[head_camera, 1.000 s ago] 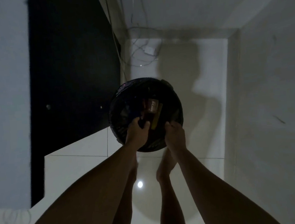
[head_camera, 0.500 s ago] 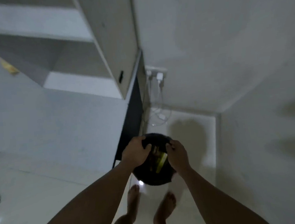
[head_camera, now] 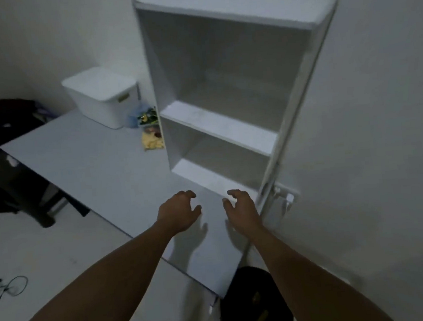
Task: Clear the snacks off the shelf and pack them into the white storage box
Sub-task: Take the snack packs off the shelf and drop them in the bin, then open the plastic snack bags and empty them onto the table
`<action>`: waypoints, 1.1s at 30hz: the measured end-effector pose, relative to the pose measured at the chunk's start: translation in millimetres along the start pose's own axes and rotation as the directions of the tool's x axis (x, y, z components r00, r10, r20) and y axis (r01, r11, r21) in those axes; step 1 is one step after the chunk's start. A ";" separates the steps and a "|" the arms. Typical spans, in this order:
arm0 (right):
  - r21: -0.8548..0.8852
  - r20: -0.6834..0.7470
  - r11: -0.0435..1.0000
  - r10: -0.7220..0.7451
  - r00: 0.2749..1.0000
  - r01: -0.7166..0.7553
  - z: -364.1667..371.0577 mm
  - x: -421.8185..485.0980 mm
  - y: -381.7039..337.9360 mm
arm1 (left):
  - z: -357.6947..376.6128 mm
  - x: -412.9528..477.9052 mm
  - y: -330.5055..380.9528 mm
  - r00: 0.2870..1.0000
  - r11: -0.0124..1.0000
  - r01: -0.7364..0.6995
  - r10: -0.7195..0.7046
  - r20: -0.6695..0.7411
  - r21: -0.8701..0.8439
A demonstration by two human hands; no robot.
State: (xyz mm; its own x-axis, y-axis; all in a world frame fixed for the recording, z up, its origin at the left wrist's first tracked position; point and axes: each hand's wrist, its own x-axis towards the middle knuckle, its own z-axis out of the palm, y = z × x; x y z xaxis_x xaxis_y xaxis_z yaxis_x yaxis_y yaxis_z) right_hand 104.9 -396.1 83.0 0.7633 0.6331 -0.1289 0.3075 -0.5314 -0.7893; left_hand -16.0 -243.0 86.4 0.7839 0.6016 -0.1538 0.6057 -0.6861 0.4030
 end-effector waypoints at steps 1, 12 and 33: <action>-0.014 0.002 1.000 -0.020 1.000 0.020 13.2 8.3 -17.9 | -13.9 5.2 -19.1 1.000 1.000 0.007 -0.007 -0.016 -0.002; -0.085 0.028 0.990 -0.108 0.994 0.110 179.9 84.5 -182.3 | -140.0 59.5 -230.9 0.995 0.997 0.074 -0.072 -0.074 0.026; 0.004 -0.020 0.996 0.085 0.996 -0.085 296.1 311.1 -231.5 | -187.2 290.6 -336.7 0.999 0.999 -0.002 -0.001 0.050 0.044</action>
State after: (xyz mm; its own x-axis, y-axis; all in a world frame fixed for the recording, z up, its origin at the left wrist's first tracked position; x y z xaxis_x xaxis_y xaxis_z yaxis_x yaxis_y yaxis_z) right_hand 103.0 90.6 47.9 0.7980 0.5740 -0.1835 0.2392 -0.5812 -0.7778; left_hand -17.7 239.4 74.8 0.7895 0.5805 -0.1993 0.6097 -0.7044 0.3633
